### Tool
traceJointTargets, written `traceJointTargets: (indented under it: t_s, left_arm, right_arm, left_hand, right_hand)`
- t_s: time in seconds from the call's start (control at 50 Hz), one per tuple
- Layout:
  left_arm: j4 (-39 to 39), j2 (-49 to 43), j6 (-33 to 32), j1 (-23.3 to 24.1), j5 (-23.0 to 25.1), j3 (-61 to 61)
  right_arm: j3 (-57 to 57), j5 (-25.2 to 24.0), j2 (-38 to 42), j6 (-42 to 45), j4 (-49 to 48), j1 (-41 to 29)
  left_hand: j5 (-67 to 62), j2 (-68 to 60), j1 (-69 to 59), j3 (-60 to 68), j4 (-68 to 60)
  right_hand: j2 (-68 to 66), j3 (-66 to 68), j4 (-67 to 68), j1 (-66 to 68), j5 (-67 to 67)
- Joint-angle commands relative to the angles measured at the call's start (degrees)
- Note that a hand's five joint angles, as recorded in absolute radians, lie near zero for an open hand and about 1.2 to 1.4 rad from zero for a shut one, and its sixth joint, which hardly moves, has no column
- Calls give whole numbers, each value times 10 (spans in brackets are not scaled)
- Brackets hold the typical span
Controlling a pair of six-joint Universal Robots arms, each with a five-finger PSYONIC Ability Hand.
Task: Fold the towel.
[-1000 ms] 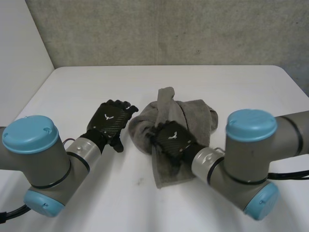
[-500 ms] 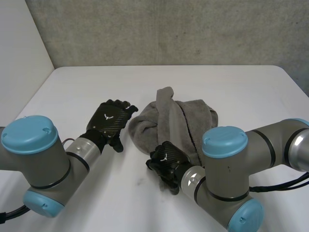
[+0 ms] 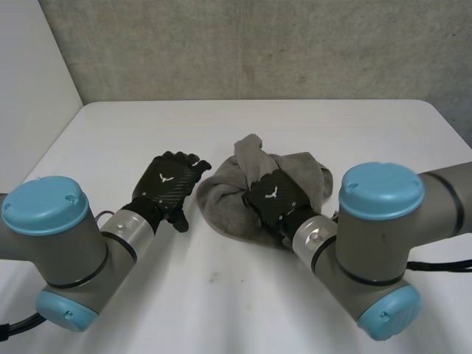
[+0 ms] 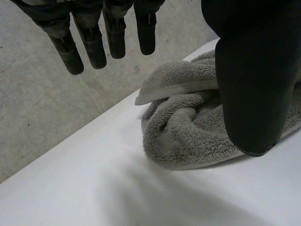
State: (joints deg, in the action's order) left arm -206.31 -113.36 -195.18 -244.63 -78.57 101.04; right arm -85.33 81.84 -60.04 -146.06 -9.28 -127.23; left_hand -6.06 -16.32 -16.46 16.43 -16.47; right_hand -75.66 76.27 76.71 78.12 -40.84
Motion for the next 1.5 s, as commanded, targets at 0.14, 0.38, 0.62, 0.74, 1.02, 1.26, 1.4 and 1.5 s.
traceJointTargets:
  t_s: [0.14,0.38,0.62,0.74,1.02,1.26,1.4,1.5]
  left_arm:
    - [36,-62,2,6,4,-87]
    - [179,-201,1,10,8,-280]
    - [209,-265,-9,12,15,-354]
    - [210,-254,-5,27,43,-348]
    - [204,-257,-7,30,51,-346]
    - [206,-233,-8,30,39,-343]
    - [203,-156,-9,29,43,-289]
    - [200,-126,-10,29,44,-259]
  right_arm:
    - [10,-2,-86,6,38,65]
    - [9,-5,-86,9,58,126]
    - [29,-4,-61,11,53,168]
    - [35,-5,-45,12,53,171]
    - [32,-5,-32,11,50,172]
    - [38,-1,-21,-1,58,172]
    - [77,-13,-22,-139,131,198]
    - [106,-70,-4,-223,187,209]
  left_hand:
    - [-86,-83,-82,82,-82]
    - [-155,-153,-151,151,-151]
    - [-155,-153,-151,151,-151]
    - [-164,-161,-160,160,-159]
    - [-409,-406,-405,405,-405]
    - [-639,-637,-635,636,-635]
    - [-639,-637,-635,636,-635]
    - [-639,-637,-635,636,-635]
  right_hand:
    - [-43,37,33,19,-292]
    - [-43,37,33,19,-292]
    - [-43,37,33,19,-292]
    - [-43,37,33,19,-292]
    - [-43,37,33,19,-292]
    - [657,-663,-667,-681,408]
    - [657,-663,-667,-681,408]
    - [657,-663,-667,-681,408]
